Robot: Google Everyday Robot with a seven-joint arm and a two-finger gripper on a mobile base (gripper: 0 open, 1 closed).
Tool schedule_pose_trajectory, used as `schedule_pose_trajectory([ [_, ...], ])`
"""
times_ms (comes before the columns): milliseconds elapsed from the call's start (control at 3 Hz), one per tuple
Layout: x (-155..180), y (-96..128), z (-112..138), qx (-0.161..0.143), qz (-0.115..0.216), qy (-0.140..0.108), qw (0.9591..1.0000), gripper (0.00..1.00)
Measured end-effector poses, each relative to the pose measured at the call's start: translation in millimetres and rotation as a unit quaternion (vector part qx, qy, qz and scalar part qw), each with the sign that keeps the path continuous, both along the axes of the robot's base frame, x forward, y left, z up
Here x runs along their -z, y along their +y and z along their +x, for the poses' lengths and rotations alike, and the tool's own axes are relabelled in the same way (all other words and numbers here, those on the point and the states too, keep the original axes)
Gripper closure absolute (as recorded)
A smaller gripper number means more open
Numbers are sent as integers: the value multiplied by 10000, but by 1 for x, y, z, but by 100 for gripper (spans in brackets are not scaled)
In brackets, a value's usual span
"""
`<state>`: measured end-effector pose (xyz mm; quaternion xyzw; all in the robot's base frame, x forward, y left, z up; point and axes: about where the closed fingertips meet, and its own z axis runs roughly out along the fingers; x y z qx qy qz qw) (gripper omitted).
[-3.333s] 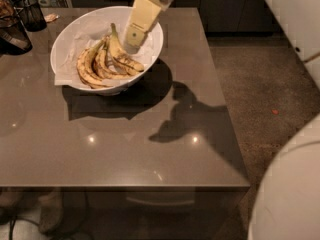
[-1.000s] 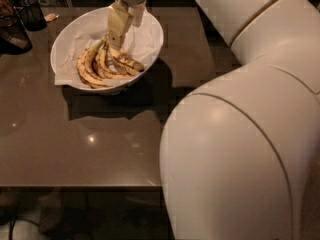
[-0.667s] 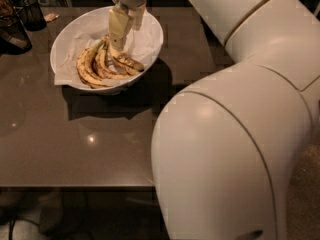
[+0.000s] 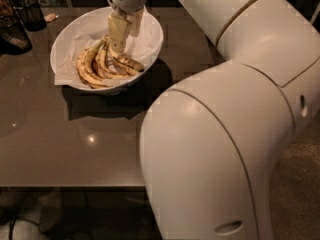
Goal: Pick banana from white bowl
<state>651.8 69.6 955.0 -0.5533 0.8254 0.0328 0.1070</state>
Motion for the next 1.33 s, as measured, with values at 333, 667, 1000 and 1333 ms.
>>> schedule_pose_trajectory([
  [333,6,1,3,33,-69,43,10000,41],
  [667,12,0,8,105,-178,63,9998,42],
  [1000,18,0,11,151,-249,101,9995,44],
  [1333,24,0,14,161,-251,182,9994,44],
])
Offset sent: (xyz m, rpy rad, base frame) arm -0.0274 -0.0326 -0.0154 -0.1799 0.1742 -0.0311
